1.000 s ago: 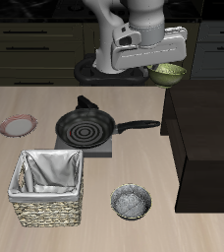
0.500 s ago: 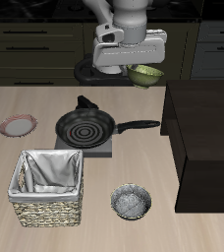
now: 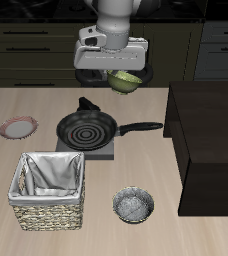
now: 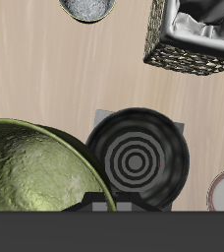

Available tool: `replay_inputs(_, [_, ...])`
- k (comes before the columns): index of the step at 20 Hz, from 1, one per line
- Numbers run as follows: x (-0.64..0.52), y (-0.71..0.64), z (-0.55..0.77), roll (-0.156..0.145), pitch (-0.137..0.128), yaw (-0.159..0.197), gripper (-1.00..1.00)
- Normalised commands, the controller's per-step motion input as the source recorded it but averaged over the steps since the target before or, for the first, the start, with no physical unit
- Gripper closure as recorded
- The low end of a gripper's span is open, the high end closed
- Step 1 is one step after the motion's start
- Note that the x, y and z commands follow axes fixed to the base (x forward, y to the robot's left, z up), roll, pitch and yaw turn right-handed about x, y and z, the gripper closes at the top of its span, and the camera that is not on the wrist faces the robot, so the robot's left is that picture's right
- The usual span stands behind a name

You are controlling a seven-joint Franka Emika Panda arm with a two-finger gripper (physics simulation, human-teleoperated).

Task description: Place the green bowl on the plate

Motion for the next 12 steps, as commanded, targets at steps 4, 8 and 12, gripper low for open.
replay_inputs(4, [-0.15,-0.43,-0.03,-0.063,-0.034,-0.016,1.00])
replay_inputs(8, [-0.03,-0.47,-0.12,-0.067,0.027,-0.020,1.00])
replay_inputs(12, [0.01,-0.51,-0.12,-0.073,0.011,-0.008,1.00])
